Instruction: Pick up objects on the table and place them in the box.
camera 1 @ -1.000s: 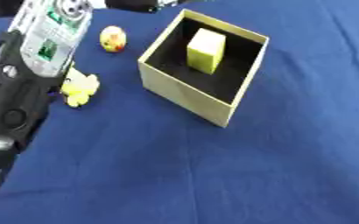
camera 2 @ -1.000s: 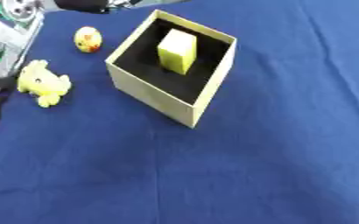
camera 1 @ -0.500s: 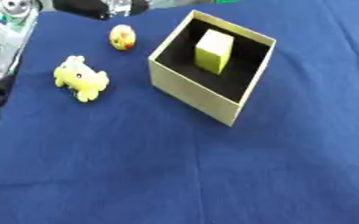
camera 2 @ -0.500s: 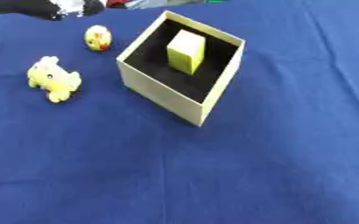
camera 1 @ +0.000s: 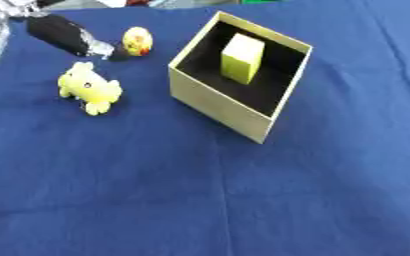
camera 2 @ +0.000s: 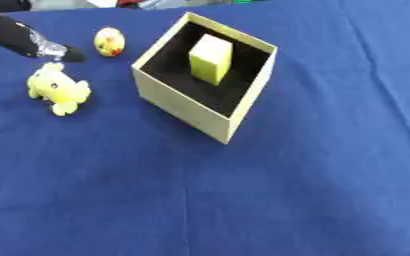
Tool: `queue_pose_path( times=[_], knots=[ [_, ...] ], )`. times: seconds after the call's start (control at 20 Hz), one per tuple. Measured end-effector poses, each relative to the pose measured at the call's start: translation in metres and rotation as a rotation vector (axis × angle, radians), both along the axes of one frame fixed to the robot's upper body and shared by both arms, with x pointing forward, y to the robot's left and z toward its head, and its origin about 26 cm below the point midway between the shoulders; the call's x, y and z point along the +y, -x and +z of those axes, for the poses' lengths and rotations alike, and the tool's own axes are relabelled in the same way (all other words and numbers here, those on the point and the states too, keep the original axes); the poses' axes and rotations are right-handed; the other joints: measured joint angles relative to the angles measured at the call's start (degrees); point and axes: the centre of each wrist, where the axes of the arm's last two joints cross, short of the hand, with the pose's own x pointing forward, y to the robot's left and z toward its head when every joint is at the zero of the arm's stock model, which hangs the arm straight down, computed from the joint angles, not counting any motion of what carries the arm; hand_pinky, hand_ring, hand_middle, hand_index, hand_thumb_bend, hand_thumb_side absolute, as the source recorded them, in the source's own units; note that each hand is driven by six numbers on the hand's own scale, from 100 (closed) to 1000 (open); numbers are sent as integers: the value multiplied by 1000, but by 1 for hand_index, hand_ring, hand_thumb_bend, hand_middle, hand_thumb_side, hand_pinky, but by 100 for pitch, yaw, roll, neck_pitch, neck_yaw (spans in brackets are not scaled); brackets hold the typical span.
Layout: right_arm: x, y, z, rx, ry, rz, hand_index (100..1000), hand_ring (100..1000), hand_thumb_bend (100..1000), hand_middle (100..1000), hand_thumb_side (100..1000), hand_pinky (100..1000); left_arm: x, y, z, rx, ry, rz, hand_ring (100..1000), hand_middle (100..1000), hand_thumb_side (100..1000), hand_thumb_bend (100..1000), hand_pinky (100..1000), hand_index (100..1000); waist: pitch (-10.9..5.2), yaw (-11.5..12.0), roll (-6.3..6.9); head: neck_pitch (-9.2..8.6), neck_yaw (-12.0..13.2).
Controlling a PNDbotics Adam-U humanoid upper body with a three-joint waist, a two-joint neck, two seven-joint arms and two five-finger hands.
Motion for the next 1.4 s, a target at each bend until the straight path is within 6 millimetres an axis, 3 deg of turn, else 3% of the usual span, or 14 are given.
queue_pose_path(
  times=[0.15,0.6,0.95,1.4],
  knots=[
    [0,0,0,-1,0,0,774,735,100,688,827,837,10,-4,-8,49,-44,10,893,823,494,723,907,913,-11,6,-16,-26,-1],
    [0,0,0,-3,-1,0,774,733,100,687,827,837,40,-10,-30,152,-160,11,887,809,473,719,901,891,-21,8,-16,-114,-20],
    [0,0,0,-6,-2,0,773,729,100,685,826,837,58,-19,-47,183,-229,0,889,843,434,625,899,902,-21,-21,-46,-172,-15],
    [0,0,0,-7,-2,1,771,724,100,682,830,837,67,-25,-60,128,-282,-44,898,851,378,554,901,895,29,-74,-42,-227,9]
  ],
)
